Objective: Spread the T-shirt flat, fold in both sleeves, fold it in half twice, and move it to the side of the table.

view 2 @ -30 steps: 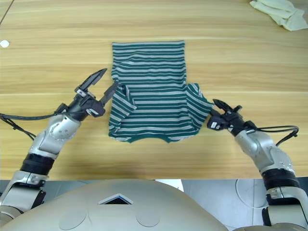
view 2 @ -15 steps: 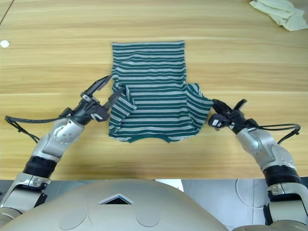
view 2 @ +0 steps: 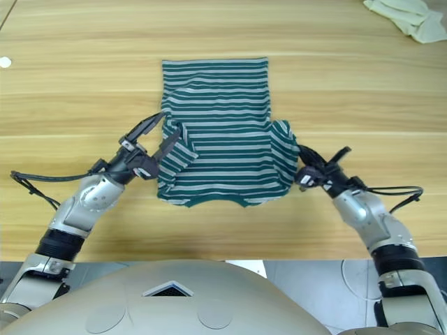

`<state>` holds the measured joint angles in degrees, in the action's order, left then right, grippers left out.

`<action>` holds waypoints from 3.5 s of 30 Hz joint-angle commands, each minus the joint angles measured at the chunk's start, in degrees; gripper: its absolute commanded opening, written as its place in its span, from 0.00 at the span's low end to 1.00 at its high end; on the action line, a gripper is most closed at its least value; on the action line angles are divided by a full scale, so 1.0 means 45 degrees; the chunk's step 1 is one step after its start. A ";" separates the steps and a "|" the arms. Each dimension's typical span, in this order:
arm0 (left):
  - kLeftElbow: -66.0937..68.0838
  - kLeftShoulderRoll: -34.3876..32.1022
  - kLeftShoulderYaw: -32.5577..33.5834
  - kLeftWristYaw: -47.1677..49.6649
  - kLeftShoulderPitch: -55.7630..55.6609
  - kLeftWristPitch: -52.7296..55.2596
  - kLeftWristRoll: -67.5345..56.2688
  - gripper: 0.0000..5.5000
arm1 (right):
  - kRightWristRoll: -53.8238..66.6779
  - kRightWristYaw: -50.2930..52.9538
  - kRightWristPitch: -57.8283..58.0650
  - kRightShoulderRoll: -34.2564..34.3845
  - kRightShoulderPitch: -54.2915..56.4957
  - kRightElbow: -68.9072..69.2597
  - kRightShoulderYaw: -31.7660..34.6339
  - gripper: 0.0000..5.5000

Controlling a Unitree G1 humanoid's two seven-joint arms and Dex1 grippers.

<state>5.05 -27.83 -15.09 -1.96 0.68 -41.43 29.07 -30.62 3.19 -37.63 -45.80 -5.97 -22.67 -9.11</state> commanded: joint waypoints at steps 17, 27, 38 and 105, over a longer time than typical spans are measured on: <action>0.1051 0.0247 -0.0312 -0.0061 -0.0281 -0.0500 0.0390 0.46 | -0.1328 0.0036 0.0203 0.0812 0.0599 0.1978 -0.0479 0.00; 0.1293 0.0353 -0.0434 -0.0049 -0.0385 -0.0511 0.0407 0.46 | -0.1831 -0.0478 0.0641 0.1290 0.1136 0.2085 -0.1061 0.08; 0.1339 -0.0123 -0.0062 -0.0059 -0.0643 -0.0357 0.0500 0.46 | -0.0733 -0.1801 -0.0016 0.0710 0.0470 0.2515 -0.0928 0.41; 0.2095 -0.4108 -0.3341 -0.7922 0.0858 -0.0431 -0.1571 0.00 | 0.0461 -0.4810 -0.1733 -0.1965 -0.2496 0.2472 -0.0710 0.00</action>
<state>10.78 -46.19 -26.75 -34.53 -0.28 -45.09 19.84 -26.98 -17.36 -45.68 -54.69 -16.16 -10.78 -11.58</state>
